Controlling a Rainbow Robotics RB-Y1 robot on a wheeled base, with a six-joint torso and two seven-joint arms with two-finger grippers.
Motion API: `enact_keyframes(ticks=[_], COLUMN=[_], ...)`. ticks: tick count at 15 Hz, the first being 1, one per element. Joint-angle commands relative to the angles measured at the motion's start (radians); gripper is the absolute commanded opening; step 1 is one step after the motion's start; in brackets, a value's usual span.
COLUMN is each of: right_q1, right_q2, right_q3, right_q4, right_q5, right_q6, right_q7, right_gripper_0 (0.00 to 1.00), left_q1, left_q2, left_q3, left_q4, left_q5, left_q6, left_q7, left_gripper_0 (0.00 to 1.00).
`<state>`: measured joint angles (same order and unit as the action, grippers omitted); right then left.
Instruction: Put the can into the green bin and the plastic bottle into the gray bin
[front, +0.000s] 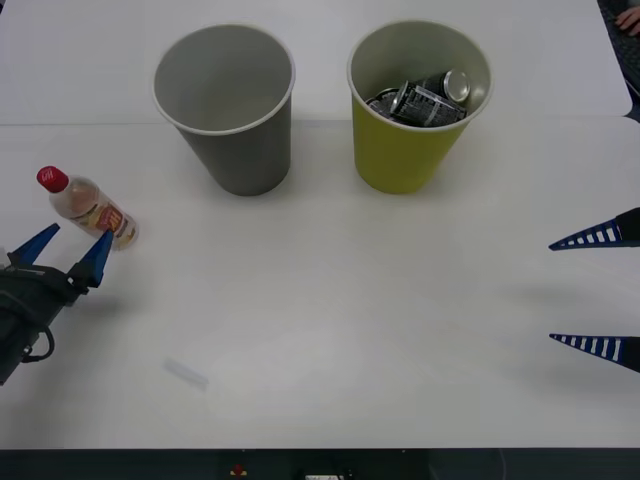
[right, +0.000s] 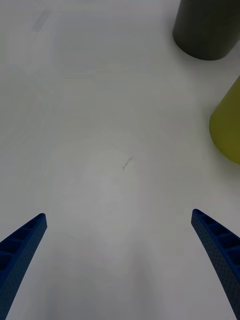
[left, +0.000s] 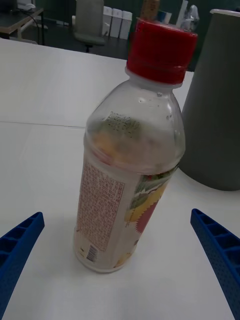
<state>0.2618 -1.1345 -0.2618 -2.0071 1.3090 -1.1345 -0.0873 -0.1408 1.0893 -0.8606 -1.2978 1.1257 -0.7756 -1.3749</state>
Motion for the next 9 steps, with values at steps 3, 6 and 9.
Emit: enact_keyframes(ticks=[3,6,9], right_q1=[0.000,0.000,0.000], right_q2=[0.000,0.000,0.000], right_q3=[0.000,0.000,0.000], right_q4=[0.000,0.000,0.000], right_q5=[0.000,0.000,0.000], right_q6=[0.000,0.000,0.000], right_q7=[0.000,0.000,0.000], right_gripper_0=[1.00,1.00,1.00], left_q1=[-0.077,-0.123,-0.157], left_q2=[-0.042,-0.081,-0.091], left_q3=[-0.040,-0.048,-0.058], left_q4=[0.048,0.103,0.114], left_q5=[0.016,0.020,0.028], left_q6=[0.012,0.012,0.039], left_q7=[0.000,0.000,0.000], left_gripper_0=[1.00,1.00,1.00])
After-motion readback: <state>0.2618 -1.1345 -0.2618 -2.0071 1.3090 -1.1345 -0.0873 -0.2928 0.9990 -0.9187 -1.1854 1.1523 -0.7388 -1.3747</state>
